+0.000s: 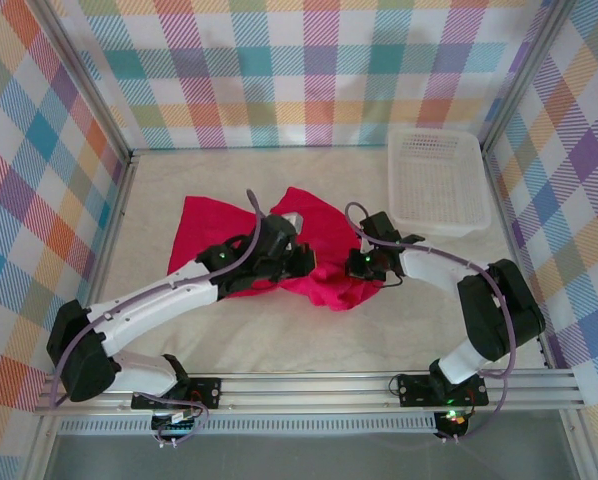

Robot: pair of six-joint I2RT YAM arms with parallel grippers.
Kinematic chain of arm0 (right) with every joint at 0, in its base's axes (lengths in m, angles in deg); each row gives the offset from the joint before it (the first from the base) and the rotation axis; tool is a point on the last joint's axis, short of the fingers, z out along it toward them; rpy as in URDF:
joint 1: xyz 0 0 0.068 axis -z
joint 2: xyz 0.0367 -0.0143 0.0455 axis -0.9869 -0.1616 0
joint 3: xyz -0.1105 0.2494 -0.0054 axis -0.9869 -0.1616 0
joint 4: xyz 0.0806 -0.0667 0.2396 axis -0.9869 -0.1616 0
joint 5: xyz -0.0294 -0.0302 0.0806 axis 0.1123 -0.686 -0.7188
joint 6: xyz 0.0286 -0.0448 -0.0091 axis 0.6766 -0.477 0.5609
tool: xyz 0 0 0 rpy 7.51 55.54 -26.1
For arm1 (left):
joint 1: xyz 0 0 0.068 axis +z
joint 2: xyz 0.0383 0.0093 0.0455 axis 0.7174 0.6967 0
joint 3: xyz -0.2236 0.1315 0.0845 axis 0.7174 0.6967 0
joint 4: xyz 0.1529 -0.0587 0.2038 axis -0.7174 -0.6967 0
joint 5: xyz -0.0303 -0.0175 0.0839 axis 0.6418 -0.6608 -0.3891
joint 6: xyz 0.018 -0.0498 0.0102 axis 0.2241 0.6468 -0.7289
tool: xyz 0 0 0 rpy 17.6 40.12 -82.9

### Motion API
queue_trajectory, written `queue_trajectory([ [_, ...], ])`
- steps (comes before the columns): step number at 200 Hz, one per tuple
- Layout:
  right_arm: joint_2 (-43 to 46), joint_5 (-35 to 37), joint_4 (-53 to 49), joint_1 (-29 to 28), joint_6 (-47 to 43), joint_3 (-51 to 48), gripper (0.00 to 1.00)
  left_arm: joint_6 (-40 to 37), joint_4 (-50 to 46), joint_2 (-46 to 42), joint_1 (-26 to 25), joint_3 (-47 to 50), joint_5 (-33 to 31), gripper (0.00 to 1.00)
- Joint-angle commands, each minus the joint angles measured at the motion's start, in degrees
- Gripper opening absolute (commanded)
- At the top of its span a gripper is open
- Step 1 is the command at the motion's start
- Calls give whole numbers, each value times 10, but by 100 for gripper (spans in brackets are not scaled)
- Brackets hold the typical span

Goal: Fold the inside-out t-shirt

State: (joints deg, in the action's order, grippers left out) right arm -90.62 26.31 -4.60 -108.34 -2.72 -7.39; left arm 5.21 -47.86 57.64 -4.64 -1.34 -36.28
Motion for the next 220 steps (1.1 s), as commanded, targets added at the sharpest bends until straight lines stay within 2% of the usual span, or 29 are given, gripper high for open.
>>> queue_trajectory([
  [1,26,-9,-38,5,1,31,0,-1,45,-3,15,53,-8,0],
  [26,52,-41,-73,2,20,47,18,15,83,19,26,106,-10,0],
  [39,58,-38,-89,-11,38,47,22,22,97,35,29,119,-3,0],
  [80,62,27,-126,-97,81,55,19,26,105,51,29,122,0,0],
  [105,46,20,-108,-128,93,48,16,24,101,46,30,120,-4,0],
  [137,16,29,-97,-132,87,50,38,19,84,26,35,112,-9,0],
  [163,-19,31,-80,-131,86,71,49,15,68,2,42,108,-17,0],
  [184,-52,35,-69,-130,90,92,46,14,57,-19,48,109,-22,0],
  [209,-65,41,-85,-129,91,126,17,11,55,-32,50,117,-25,0],
  [220,-56,43,-105,-129,88,140,8,10,55,-34,51,123,-26,0],
])
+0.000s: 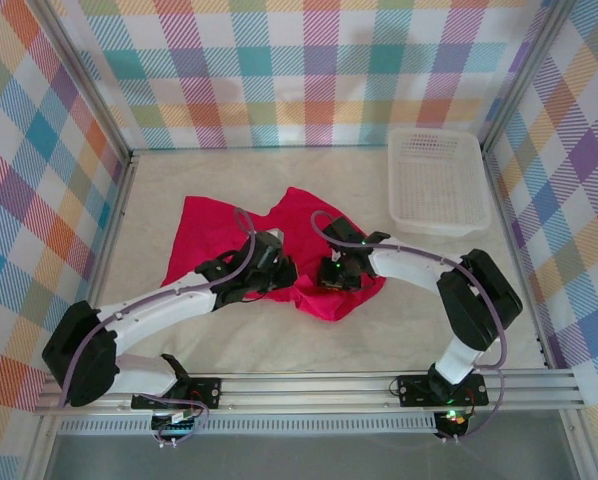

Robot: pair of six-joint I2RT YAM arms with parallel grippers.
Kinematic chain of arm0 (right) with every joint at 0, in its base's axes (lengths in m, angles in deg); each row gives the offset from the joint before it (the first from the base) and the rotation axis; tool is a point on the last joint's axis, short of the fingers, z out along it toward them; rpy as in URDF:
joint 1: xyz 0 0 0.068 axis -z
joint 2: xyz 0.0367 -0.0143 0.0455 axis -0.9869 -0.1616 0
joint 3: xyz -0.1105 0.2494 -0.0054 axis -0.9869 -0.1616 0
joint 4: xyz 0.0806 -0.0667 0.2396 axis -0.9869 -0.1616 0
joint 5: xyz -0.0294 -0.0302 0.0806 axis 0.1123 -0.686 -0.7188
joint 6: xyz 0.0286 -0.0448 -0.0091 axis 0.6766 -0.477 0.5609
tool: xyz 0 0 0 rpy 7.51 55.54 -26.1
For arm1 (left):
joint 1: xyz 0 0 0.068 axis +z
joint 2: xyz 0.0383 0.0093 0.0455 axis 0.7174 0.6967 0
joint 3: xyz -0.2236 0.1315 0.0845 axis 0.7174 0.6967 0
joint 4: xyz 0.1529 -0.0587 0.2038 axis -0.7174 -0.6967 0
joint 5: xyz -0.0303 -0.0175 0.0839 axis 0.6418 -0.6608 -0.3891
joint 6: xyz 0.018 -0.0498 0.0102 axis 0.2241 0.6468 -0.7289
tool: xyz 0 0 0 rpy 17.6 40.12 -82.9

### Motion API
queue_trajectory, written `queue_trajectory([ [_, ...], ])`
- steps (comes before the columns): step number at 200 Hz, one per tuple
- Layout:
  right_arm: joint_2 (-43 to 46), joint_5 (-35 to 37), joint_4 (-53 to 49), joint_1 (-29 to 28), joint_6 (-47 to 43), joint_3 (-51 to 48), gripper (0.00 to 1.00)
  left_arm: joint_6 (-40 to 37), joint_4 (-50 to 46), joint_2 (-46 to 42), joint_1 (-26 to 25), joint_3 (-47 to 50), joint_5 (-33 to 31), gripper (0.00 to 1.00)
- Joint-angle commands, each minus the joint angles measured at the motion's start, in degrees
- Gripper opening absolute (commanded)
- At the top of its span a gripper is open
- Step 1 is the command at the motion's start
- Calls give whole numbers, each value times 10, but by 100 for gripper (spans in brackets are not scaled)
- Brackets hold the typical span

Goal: Fold the inside-out t-shirt

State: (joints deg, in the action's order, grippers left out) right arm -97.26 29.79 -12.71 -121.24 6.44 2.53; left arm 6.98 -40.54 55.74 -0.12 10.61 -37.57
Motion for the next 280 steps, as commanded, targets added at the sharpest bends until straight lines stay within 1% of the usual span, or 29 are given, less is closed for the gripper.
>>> queue_trajectory([
  [1,11,9,-26,1,-4,43,7,-8,-18,-15,5,4,-13,0],
  [17,36,14,-63,0,-11,67,0,-7,-16,-14,6,15,-14,0],
  [42,75,8,-111,0,-22,102,0,-3,0,-3,6,26,-16,0],
  [63,99,-1,-129,0,-28,124,0,-6,6,12,7,20,-15,0],
  [98,92,11,-138,2,-44,137,0,-16,5,33,14,11,-19,0],
  [116,73,15,-130,2,-44,114,7,-20,-10,38,18,9,-29,0],
  [124,67,23,-129,2,-40,102,9,-24,-18,38,18,6,-41,0],
  [129,65,28,-126,3,-37,93,9,-29,-44,38,18,4,-48,0],
  [147,71,39,-114,10,-24,57,9,-42,-110,32,13,-15,-96,32],
  [151,75,40,-111,13,-22,47,9,-45,-128,32,10,-23,-107,37],
  [157,83,40,-105,18,-19,32,9,-53,-146,32,4,-35,-120,42],
  [172,103,40,-96,31,-14,5,9,-83,-170,39,-24,-59,-126,53],
  [184,117,38,-93,39,-14,-7,9,-109,-165,53,-47,-72,-111,62],
  [191,121,37,-93,42,-15,-10,10,-120,-164,68,-56,-80,-99,65],
  [206,125,36,-98,45,-17,-10,10,-135,-164,109,-65,-99,-67,65],
  [222,124,34,-102,46,-18,-4,10,-145,-172,148,-73,-116,-43,63],
  [240,123,32,-103,47,-19,0,10,-149,-181,173,-80,-124,-42,62],
  [261,123,27,-101,48,-19,5,10,-152,-191,192,-82,-130,-55,62],
  [269,120,23,-98,48,-18,5,10,-151,-191,198,-82,-131,-61,59],
  [280,115,16,-92,48,-15,4,10,-153,-192,206,-82,-136,-70,47],
])
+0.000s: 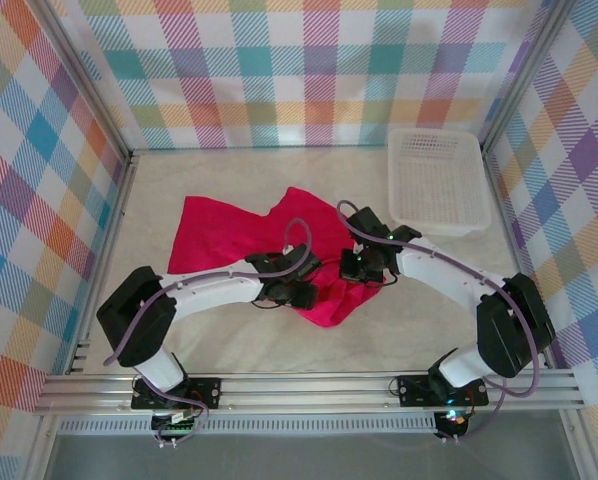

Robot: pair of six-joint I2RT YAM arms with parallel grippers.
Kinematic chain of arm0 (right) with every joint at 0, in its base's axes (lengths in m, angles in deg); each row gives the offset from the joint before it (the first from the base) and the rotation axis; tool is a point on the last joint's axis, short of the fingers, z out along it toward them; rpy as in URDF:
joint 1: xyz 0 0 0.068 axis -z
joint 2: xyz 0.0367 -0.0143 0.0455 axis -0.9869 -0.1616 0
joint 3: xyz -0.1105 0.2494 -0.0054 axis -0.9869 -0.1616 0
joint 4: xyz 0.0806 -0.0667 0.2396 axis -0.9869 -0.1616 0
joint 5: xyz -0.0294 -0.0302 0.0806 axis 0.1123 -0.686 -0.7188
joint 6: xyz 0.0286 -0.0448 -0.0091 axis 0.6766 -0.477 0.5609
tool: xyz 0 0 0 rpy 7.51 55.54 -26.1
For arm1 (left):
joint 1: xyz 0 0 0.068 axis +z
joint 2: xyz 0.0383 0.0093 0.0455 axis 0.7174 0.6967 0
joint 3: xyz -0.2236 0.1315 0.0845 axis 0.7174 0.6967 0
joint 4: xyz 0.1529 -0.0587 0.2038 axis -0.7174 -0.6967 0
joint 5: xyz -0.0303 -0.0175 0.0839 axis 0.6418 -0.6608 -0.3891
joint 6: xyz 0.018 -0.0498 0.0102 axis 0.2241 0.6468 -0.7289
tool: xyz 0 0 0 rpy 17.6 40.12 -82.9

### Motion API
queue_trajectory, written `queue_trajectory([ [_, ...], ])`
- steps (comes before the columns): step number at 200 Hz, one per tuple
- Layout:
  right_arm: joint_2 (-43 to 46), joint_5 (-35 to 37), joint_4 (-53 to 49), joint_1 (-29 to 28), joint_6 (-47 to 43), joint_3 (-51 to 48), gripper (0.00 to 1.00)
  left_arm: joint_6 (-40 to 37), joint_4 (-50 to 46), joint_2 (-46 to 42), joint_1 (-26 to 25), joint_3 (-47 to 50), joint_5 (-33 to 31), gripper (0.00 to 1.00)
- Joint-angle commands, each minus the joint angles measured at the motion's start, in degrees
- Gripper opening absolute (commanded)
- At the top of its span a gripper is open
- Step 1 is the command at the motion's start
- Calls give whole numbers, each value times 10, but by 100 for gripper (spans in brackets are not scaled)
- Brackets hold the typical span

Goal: Fold the inside-out t-shirt

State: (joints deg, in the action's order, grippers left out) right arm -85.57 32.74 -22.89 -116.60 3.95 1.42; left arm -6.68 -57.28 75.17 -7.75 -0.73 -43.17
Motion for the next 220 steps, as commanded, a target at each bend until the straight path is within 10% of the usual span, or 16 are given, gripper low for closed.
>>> queue_trajectory([
  [1,-3,-14,11,1,11,14,10,-16,-24,13,-6,-23,-15,46],
  [37,-42,-77,71,-4,36,-4,10,-20,-57,35,-6,-64,-40,0],
  [121,-130,-30,84,2,31,0,12,-10,-108,-78,-3,-140,-48,0],
  [220,-116,-75,103,7,36,34,44,40,8,-148,59,8,4,0],
])
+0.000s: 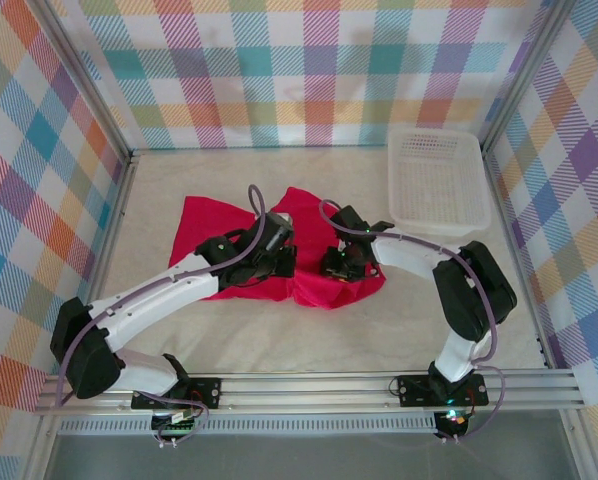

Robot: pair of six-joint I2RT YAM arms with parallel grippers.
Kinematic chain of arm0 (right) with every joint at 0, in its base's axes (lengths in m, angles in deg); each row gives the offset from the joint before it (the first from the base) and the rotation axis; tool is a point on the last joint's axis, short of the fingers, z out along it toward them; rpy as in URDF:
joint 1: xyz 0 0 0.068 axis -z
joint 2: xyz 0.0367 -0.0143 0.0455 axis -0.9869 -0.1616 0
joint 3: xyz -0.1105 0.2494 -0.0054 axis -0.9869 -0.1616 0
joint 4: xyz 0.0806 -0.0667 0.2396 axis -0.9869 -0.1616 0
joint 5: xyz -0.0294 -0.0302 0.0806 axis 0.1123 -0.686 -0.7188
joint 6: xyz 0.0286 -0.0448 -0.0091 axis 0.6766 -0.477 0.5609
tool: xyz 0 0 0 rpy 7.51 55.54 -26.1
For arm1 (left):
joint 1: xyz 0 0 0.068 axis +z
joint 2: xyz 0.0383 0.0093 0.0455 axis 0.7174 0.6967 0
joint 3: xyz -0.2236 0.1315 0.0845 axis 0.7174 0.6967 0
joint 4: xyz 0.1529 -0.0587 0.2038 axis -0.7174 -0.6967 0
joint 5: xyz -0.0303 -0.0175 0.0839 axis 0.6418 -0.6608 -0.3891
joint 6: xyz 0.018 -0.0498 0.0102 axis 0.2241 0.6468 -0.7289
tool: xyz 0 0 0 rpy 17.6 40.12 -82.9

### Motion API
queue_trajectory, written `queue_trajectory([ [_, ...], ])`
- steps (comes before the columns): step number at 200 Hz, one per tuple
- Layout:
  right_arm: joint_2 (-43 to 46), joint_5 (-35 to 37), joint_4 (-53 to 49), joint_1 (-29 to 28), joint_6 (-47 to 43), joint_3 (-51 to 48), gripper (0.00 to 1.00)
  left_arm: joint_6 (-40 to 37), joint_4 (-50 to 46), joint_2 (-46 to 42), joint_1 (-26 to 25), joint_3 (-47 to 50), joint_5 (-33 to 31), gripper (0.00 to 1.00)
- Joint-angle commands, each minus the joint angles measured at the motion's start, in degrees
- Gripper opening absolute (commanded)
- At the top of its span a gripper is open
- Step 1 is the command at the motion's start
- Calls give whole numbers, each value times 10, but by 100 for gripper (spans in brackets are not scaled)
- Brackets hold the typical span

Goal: Fold the inside-out t-shirt

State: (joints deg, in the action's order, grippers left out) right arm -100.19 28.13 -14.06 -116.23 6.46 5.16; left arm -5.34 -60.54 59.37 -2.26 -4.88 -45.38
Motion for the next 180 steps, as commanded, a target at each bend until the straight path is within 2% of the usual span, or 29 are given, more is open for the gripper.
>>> queue_trajectory([
  [1,31,-30,16,3,12,-4,45,28,42,11,4,52,27,0],
  [10,38,-33,24,-3,18,-6,48,35,57,17,4,72,33,0],
  [47,8,-14,16,-40,24,13,49,51,86,34,4,131,19,0],
  [108,-75,57,-1,-48,23,70,51,47,81,33,6,138,-4,0],
  [121,-96,78,-23,-48,28,93,43,45,76,29,12,136,-8,0],
  [143,-96,85,-45,-48,28,116,14,43,72,16,18,134,-5,0],
  [155,-74,83,-57,-49,24,120,4,40,69,7,18,132,-6,0],
  [162,-56,82,-69,-49,19,124,0,39,66,3,20,129,-7,0],
  [180,-8,78,-98,-49,4,134,0,34,57,0,23,114,-9,0],
])
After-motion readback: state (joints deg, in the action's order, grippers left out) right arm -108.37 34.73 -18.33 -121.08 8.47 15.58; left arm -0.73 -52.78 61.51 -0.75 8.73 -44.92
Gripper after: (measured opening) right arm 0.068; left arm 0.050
